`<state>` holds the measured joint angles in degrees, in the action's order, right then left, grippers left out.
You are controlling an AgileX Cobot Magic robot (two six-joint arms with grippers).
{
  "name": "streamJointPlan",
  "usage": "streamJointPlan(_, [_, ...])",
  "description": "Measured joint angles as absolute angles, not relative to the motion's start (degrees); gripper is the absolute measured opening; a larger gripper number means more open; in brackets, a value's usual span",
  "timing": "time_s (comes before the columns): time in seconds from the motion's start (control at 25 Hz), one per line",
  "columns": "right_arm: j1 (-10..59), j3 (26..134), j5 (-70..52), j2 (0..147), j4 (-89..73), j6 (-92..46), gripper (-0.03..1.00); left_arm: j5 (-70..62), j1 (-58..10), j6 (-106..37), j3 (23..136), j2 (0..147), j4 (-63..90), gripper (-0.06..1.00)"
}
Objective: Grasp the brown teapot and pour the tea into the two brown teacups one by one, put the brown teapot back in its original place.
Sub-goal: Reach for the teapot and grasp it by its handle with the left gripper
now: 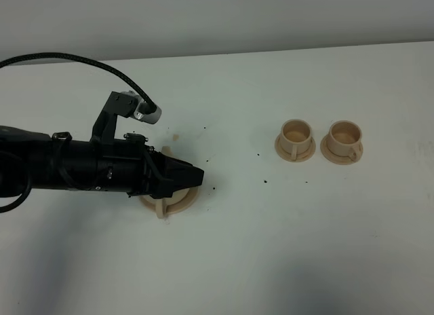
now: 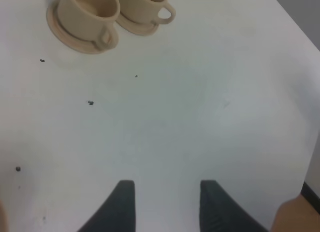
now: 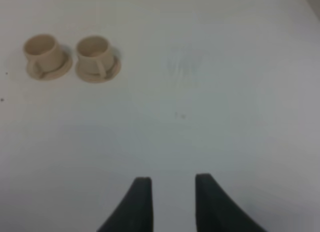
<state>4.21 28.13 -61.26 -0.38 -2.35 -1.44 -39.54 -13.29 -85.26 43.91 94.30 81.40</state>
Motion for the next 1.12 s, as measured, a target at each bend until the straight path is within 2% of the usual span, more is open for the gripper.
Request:
streamJointPlan(0.28, [4.6,28.1,-61.3,-0.4,-2.3,-1.4,0.24,-39.8,-13.3,-68.4,50.2,94.3,68.0,0.36])
streamJointPlan(0.56, [4.6,28.1,-61.3,-0.4,-2.3,-1.4,0.24,-47.9,-13.6,-35.6,63.1,94.4,39.3,0.33])
streamJointPlan(0.8, [4.6,28.1,-61.3,-0.4,-2.3,-1.4,0.24,-55.0,-20.3,-10.1,73.1,94.4,18.7,0.33])
streamJointPlan(0.96, [4.6,28.1,-61.3,-0.4,-2.3,-1.4,0.24,-57.7,-25.8,0.7,75.2,94.4,12.8,0.33])
streamJointPlan(1.12, [4.6,28.1,-61.3,-0.4,-2.3,-1.4,0.24,-60.9,-27.0,10.4,75.4,94.7,9.4,0.33])
